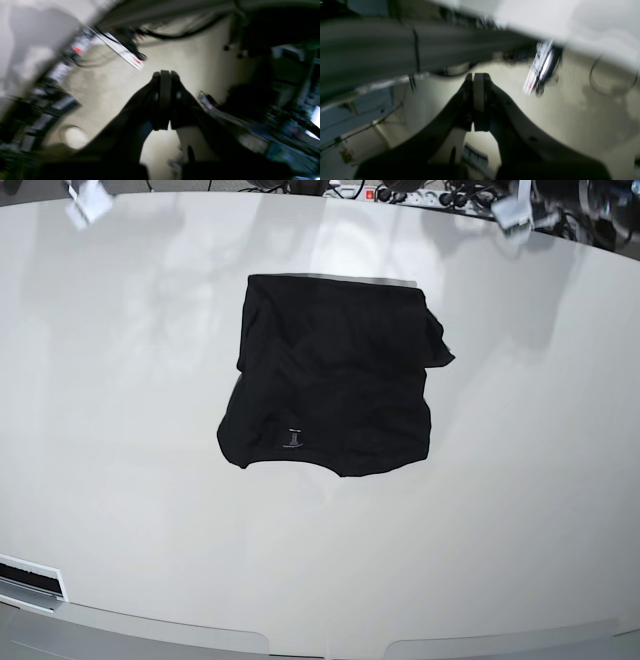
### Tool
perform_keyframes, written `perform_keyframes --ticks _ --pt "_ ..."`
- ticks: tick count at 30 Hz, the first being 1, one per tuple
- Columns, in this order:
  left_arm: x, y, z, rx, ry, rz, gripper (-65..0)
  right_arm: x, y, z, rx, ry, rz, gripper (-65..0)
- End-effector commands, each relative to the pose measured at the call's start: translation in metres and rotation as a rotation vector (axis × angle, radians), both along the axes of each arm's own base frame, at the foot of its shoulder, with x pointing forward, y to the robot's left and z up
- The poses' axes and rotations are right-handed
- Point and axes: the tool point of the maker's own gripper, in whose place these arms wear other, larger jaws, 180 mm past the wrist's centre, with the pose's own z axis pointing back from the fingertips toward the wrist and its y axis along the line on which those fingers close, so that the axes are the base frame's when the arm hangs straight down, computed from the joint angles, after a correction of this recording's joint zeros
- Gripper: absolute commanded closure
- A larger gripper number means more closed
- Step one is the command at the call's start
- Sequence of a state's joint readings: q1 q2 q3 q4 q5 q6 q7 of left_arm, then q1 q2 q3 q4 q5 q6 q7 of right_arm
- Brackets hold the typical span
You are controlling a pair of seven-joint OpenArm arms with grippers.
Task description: Layout the t-shirt on the table in an organized manner, then fold the t-shirt properly
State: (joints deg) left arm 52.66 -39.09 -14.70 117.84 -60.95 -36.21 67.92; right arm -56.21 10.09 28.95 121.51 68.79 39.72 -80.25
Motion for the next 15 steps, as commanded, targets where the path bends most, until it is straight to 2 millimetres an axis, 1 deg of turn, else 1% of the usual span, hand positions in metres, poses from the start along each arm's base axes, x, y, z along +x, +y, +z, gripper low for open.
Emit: perform_keyframes --ticks 1,2,6,8,10,13,15 --pt "-0.015 -0.001 0.006 -0.010 0.039 -0.007 0.0 -0.012 -0.003 0.002 -0.019 0.025 0.014 0.0" --pt "-0.028 0.001 0.006 0.003 0.078 -0.008 0.0 -0.024 -0.006 0.001 -0.038 0.062 0.021 0.0" --pt "-0.081 0.019 0.002 0.132 0.220 -0.020 0.0 -0.074 -0.012 0.000 -0.054 0.219 0.015 0.0" --pt "-0.100 0.025 0.001 0.162 0.268 -0.013 0.0 -0.100 -0.018 -0.004 -0.066 0.311 0.001 0.0" --pt "-0.109 0.027 -0.002 0.163 0.292 0.022 0.0 -0.117 -0.028 -0.015 -0.102 0.364 -0.035 0.0" --pt "-0.105 0.033 -0.016 0.165 0.285 0.110 0.0 -0.132 -0.046 -0.039 -0.160 0.394 -0.110 0.0" --pt "-0.105 0.040 -0.030 0.192 0.297 0.149 0.0 -0.143 -0.056 -0.056 -0.192 0.430 -0.149 0.0"
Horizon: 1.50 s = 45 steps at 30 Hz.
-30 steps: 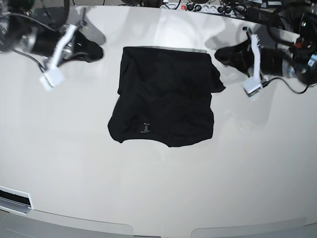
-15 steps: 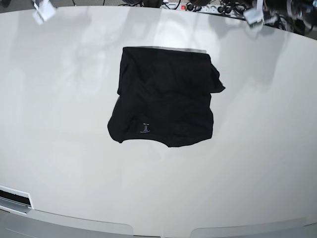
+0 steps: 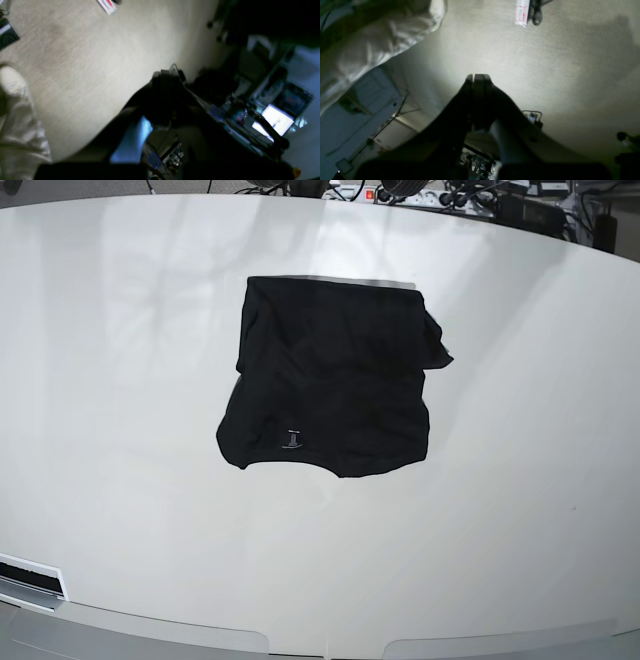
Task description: Layout the t-shirt on the table in an organized manner, then fold the t-shirt properly
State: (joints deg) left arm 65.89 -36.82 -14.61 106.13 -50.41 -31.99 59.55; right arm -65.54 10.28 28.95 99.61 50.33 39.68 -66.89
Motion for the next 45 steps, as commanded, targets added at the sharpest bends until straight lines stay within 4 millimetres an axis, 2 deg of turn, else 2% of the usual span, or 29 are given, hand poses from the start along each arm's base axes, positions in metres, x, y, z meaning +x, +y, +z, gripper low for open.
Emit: perform_keyframes --ticks 1,6,11,14,17,19,23,26,29,31,33,37,42,45 --pt "-0.006 0.001 -0.003 0.001 0.020 0.019 0.0 -0.010 -0.006 -0.003 -0.009 0.028 -0.012 0.0" --pt "-0.021 0.030 -0.045 0.092 0.112 0.110 0.0 -0.026 -0.015 -0.045 0.001 0.118 -0.152 0.0" --pt "-0.027 0.045 -0.089 0.123 0.165 0.211 0.0 -0.024 -0.022 -0.088 0.011 0.153 -0.279 0.0" --pt "-0.024 0.049 -0.113 0.111 0.163 0.249 0.0 -0.017 -0.019 -0.115 0.002 0.157 -0.269 0.0" --pt "-0.017 0.051 -0.143 0.152 0.119 0.246 0.0 0.000 -0.009 -0.140 -0.006 0.115 -0.209 0.0" --pt "-0.008 0.046 -0.161 0.167 0.068 0.246 0.0 0.014 -0.001 -0.154 -0.009 0.064 -0.148 0.0" --pt "0.027 0.030 -0.197 0.226 -0.095 0.309 0.0 0.050 0.018 -0.177 -0.018 -0.081 0.047 0.0" --pt "0.055 0.021 -0.218 0.286 -0.242 0.302 0.0 0.075 0.023 -0.198 -0.142 -0.142 0.163 0.0" --pt "0.077 0.006 -0.231 0.333 -0.362 0.288 0.0 0.093 0.031 -0.211 -0.258 -0.165 0.245 0.0" --pt "0.088 -0.009 -0.237 0.341 -0.415 0.292 0.0 0.106 0.046 -0.215 -0.272 -0.192 0.296 0.0" --pt "0.093 -0.024 -0.241 0.340 -0.440 0.288 0.0 0.115 0.062 -0.217 -0.267 -0.217 0.341 0.0" --pt "0.102 -0.036 -0.247 0.352 -0.441 0.323 0.0 0.134 0.085 -0.218 -0.257 -0.275 0.373 0.0" --pt "0.118 -0.052 -0.247 0.308 -0.428 0.376 0.0 0.150 0.088 -0.219 -0.261 -0.308 0.389 0.0" --pt "0.117 -0.047 -0.248 0.330 -0.431 0.374 0.0 0.151 0.090 -0.219 -0.258 -0.310 0.385 0.0"
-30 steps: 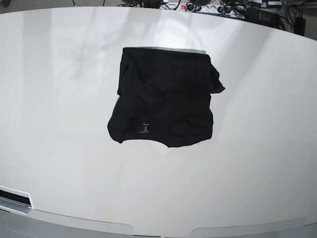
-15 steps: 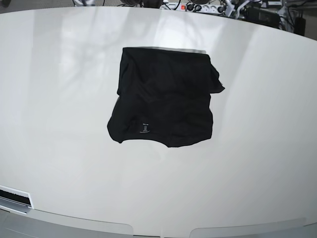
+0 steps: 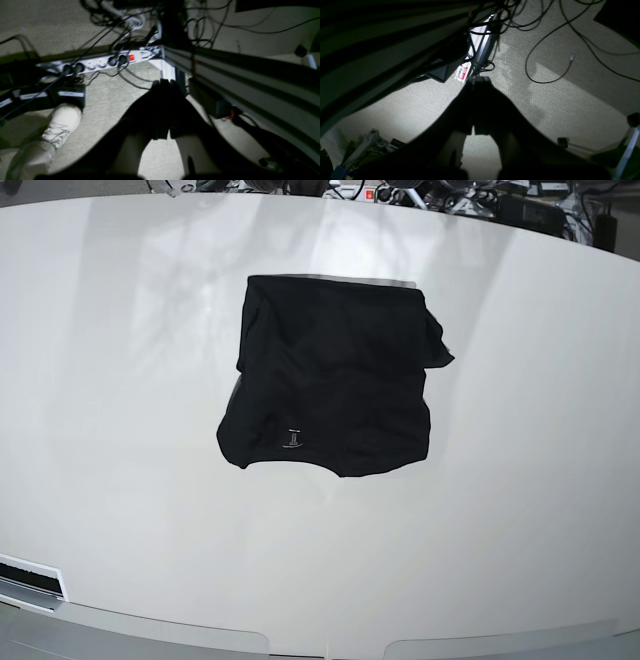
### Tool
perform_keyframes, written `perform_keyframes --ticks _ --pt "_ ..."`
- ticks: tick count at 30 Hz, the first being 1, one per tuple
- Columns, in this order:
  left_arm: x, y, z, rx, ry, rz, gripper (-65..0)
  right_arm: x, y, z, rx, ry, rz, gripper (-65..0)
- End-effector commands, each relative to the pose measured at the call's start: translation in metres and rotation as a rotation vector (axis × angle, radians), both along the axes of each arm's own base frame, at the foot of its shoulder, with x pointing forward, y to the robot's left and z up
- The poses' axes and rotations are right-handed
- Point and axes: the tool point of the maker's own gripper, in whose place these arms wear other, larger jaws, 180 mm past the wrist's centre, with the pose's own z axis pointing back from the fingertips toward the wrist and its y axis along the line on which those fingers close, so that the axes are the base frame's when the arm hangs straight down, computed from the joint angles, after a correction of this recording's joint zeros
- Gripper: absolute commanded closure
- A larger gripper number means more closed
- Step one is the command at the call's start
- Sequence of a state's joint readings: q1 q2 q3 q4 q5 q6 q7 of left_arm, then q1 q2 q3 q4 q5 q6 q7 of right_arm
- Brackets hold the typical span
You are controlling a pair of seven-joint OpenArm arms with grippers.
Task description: Layout the t-shirt on the table in an organized manner, then fold the t-shirt properly
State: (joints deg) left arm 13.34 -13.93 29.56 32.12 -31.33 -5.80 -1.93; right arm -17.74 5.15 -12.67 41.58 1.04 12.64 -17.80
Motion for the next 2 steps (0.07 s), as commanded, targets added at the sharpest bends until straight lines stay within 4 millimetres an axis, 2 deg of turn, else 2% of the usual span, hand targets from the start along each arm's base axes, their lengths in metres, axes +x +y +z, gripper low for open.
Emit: perform_keyframes --ticks 1,2 --pt "-0.0058 0.0063 0.0000 0.015 0.006 0.013 0.0 0.0043 0.0007 0.0005 0.003 -0.012 -0.004 0.0" --pt "-0.0045 0.0069 0.0001 0.016 0.004 0.021 0.0 0.0050 0.0004 0.0003 -0.003 -0.014 -0.008 0.0"
